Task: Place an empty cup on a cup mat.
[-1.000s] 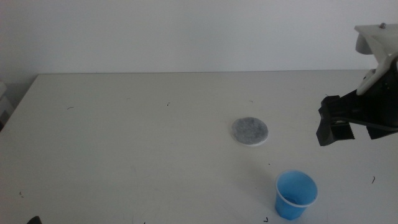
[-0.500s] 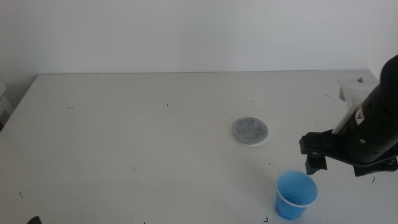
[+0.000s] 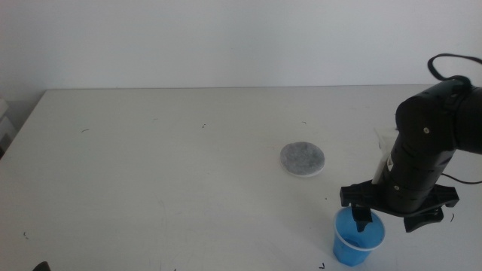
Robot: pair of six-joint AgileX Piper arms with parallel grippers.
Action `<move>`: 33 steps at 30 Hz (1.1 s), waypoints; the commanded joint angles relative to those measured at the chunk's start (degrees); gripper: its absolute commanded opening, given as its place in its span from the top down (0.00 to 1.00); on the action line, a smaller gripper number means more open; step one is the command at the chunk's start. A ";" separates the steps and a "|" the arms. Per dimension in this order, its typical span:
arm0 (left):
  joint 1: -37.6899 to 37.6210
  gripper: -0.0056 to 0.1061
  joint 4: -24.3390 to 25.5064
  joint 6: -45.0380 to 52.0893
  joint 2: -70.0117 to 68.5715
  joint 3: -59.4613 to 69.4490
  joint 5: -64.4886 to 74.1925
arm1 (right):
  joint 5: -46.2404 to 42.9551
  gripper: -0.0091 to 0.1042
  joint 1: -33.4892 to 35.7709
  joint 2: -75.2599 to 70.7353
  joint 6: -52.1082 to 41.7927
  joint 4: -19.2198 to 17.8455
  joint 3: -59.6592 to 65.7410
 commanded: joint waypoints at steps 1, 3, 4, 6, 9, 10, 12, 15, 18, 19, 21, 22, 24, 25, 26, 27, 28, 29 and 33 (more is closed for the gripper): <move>0.06 0.01 0.02 -0.62 -0.17 -0.34 -3.84 | -1.21 0.43 0.12 -0.74 0.05 -0.77 -1.25; 0.06 0.01 0.02 -0.62 -0.17 -0.34 -3.84 | -1.38 0.48 0.12 -0.11 0.05 -0.78 -1.25; 0.06 0.01 0.02 -0.62 -0.17 -0.34 -3.84 | -1.38 0.51 0.12 0.22 0.05 -0.78 -1.25; 0.06 0.01 0.02 -0.62 -0.17 -0.34 -3.84 | -1.38 0.58 0.12 0.29 0.05 -0.78 -1.25; 0.06 0.01 0.02 -0.62 -0.17 -0.34 -3.84 | -1.59 0.70 0.12 0.29 0.05 -0.78 -1.25; 0.06 0.01 0.02 -0.62 -0.17 -0.34 -3.84 | -1.59 0.74 0.12 0.29 0.05 -0.78 -1.25; 0.06 0.01 0.02 -0.62 -0.17 -0.34 -3.84 | -1.69 0.82 0.12 0.29 0.05 -0.78 -1.25; 0.06 0.01 0.02 -0.62 -0.17 -0.34 -3.84 | -1.80 0.93 0.12 0.29 0.05 -0.78 -1.25; 0.06 0.01 0.02 -0.62 -0.17 -0.34 -3.84 | -1.80 0.93 0.12 0.29 0.05 -0.78 -1.25; 0.06 0.01 0.02 -0.62 -0.17 -0.34 -3.84 | -1.75 0.93 0.12 0.19 0.05 -0.78 -1.25; 0.06 0.01 0.02 -0.62 -0.17 -0.34 -3.84 | -0.40 0.93 0.12 0.09 0.05 -0.34 -2.55; 0.06 0.01 0.02 -0.62 -0.17 -0.34 -3.84 | 0.61 0.93 0.12 0.09 0.00 -0.20 -3.65; 0.06 0.01 0.02 -0.62 -0.17 -0.34 -3.84 | 3.05 0.93 0.21 0.09 -0.58 -0.12 -6.22; 0.06 0.01 0.02 -0.62 -0.17 -0.34 -3.84 | 4.15 0.93 0.21 0.09 -0.92 -0.18 -7.95; 0.06 0.01 0.02 -0.62 -0.17 -0.34 -3.84 | 5.09 0.93 0.21 0.09 -1.34 -0.18 -9.85; 0.06 0.01 0.02 -0.62 -0.17 -0.34 -3.84 | 5.68 0.93 0.21 0.09 -1.88 -0.24 -11.34; 0.06 0.01 0.02 -0.62 -0.17 -0.34 -3.84 | 6.37 0.93 0.21 0.09 -2.36 -0.24 -13.27; 0.06 0.01 0.02 -0.62 -0.17 -0.34 -3.84 | 6.93 0.93 0.21 0.09 -2.89 -0.24 -15.16; 0.06 0.01 0.02 -0.62 -0.17 -0.34 -3.84 | 8.59 0.93 0.21 0.45 -5.37 -0.05 -22.17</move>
